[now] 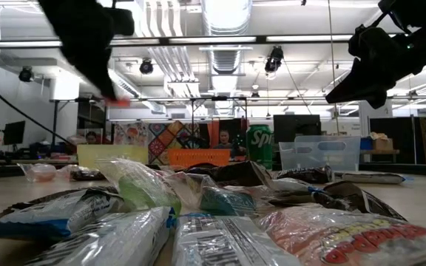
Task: Organize candy in baskets
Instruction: Put the red gummy into the yellow bin
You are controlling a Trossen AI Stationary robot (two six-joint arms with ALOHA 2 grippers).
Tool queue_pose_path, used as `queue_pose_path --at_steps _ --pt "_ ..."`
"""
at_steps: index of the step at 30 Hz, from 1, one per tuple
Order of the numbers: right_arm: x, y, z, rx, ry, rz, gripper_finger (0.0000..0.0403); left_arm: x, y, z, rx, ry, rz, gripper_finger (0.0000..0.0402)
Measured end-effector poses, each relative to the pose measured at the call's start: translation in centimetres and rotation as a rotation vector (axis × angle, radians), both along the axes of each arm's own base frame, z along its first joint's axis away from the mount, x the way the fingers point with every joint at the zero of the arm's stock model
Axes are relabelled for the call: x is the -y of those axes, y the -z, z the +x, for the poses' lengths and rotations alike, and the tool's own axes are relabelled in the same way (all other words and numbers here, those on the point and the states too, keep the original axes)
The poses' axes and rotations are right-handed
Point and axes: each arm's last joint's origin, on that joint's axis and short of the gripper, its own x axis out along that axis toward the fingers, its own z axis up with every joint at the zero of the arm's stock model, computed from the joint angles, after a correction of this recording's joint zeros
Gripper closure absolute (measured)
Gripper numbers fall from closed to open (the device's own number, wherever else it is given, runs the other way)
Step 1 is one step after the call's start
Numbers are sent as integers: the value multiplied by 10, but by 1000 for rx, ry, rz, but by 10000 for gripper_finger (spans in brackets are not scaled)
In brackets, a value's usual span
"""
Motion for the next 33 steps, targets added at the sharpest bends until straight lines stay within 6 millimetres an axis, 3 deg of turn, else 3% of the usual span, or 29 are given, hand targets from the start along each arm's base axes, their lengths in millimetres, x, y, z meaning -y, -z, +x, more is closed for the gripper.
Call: queue_pose_path --at_steps 4,8,16,20,26,33 --pt "0 0 0 0 0 0 380 -23 -19 -6 86 21 69 401" --pt "0 0 0 4 0 -1 380 -61 -22 -16 117 -115 98 401" --pt "0 3 3 -23 1 0 380 -161 15 -51 -16 -558 121 402" --pt "0 7 6 -49 6 10 380 -196 34 -57 17 -593 64 402" --pt "0 14 11 -98 6 11 380 -224 50 -53 -13 -589 62 385" --pt "0 12 15 -60 0 13 367 -231 59 -47 -99 -551 47 333"
